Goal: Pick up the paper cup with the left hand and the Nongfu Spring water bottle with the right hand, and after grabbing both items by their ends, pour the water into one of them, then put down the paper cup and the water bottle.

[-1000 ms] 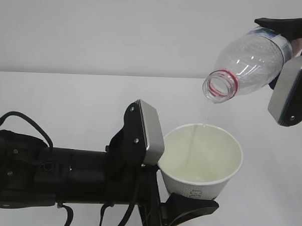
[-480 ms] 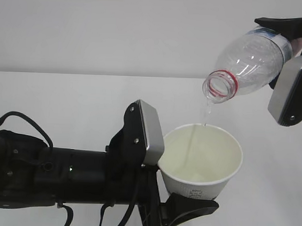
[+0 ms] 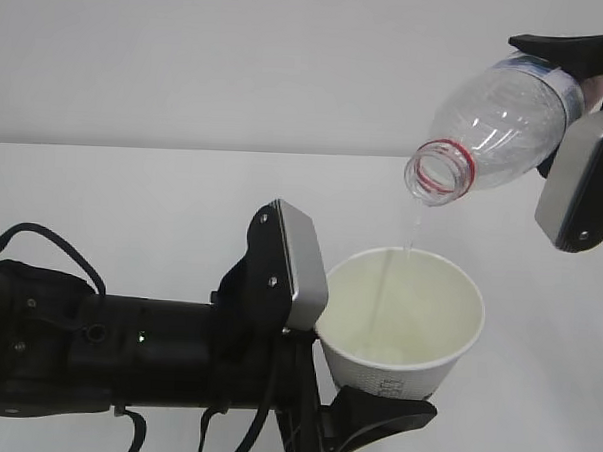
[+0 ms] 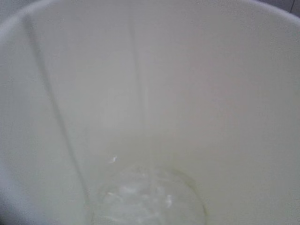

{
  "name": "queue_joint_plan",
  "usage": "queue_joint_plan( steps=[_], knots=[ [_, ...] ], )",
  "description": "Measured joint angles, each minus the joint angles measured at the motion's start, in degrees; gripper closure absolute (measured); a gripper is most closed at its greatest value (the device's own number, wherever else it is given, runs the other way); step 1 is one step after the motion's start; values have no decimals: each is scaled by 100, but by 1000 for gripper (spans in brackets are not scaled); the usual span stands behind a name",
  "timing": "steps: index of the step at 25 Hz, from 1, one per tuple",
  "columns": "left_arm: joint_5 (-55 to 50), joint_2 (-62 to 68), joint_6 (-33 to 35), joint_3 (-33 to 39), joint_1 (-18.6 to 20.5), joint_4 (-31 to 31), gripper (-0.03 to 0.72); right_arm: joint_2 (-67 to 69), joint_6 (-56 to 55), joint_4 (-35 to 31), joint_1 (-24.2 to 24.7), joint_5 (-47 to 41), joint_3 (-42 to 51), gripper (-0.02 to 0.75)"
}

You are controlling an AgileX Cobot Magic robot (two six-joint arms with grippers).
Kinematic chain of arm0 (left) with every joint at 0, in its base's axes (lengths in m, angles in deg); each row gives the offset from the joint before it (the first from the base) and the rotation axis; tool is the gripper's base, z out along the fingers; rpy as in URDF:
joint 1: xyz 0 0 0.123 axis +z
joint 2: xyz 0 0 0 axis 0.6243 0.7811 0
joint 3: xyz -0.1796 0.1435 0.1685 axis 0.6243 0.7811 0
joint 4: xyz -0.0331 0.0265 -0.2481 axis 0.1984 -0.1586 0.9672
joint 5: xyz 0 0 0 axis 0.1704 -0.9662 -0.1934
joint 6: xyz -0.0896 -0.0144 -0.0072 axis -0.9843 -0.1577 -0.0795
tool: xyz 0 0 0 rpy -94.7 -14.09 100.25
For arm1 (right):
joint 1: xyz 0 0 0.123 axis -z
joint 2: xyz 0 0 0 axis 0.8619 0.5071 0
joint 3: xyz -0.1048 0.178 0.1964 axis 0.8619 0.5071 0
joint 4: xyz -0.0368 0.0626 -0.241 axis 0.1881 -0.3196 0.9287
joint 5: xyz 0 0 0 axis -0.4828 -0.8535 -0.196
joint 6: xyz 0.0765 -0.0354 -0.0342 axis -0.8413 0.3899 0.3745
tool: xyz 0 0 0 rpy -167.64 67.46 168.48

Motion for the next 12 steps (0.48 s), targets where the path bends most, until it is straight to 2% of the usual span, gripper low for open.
queue_joint_plan(
  steps=[12],
  knots=[
    [0,0,-30,0,0,-32,137,0,33,0,0,0,0,288]
  ],
)
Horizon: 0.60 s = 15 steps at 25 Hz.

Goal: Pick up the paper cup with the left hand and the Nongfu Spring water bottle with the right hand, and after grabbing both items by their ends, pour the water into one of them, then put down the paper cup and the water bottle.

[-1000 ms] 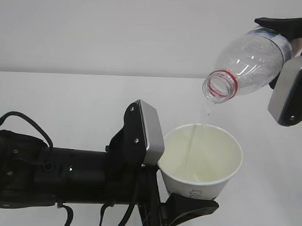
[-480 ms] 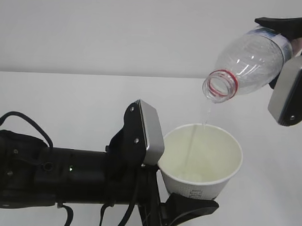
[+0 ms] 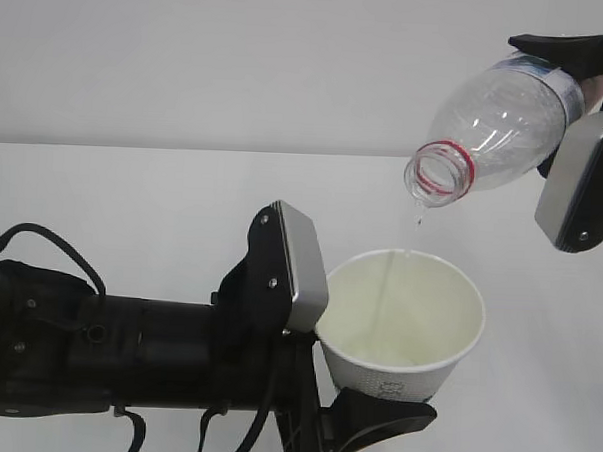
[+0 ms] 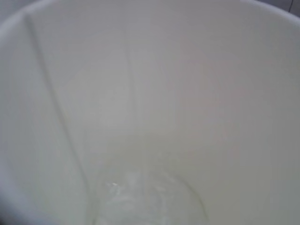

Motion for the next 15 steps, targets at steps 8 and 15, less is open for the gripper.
queue_joint_plan(
  steps=[8,15],
  knots=[
    [-21,0,-3,0,0,-8,137,0,26,-4,0,0,0,288],
    [-21,0,-13,0,0,-13,137,0,48,-4,0,0,0,288]
  ],
)
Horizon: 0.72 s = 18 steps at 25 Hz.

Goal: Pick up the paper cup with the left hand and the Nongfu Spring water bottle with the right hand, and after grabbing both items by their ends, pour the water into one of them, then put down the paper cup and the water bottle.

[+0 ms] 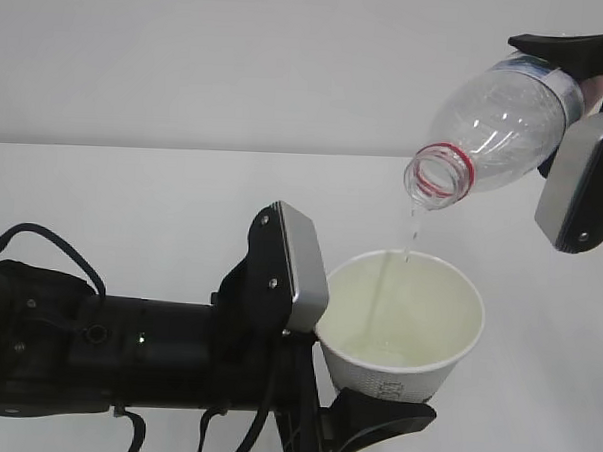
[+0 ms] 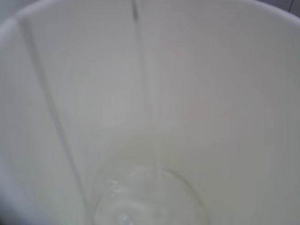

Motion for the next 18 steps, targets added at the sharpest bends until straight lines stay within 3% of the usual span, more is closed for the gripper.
queue_joint_plan(
  steps=[18],
  knots=[
    [-113,0,0,0,0,-133,137,0,26,0,0,0,0,288]
  ],
)
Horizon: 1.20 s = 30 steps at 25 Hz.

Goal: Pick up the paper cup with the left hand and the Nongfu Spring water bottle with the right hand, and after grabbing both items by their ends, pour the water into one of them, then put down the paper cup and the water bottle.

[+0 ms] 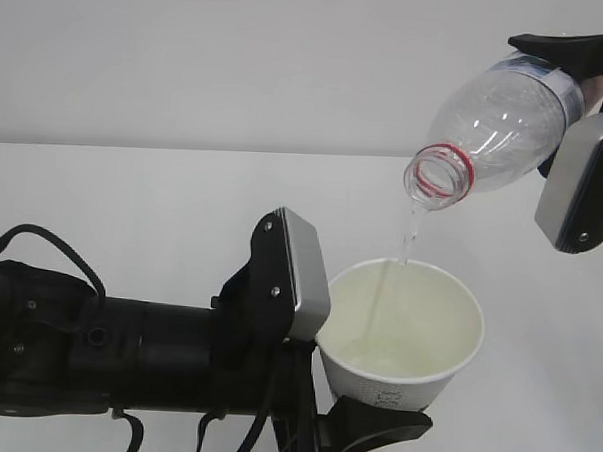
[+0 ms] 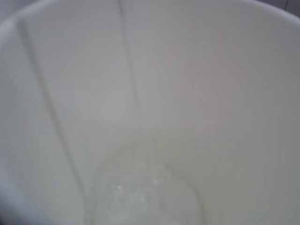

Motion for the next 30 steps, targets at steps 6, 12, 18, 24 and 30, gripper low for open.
queue_joint_plan(
  steps=[6,12,18,24,30],
  knots=[
    [0,0,0,0,0,-13,137,0,13,0,0,0,0,288],
    [0,0,0,0,0,-18,137,0,13,0,0,0,0,288],
    [0,0,0,0,0,-18,137,0,26,0,0,0,0,288],
    [0,0,0,0,0,-18,137,0,36,0,0,0,0,288],
    [-4,0,0,0,0,-18,137,0,41,-9,0,0,0,288]
  ],
)
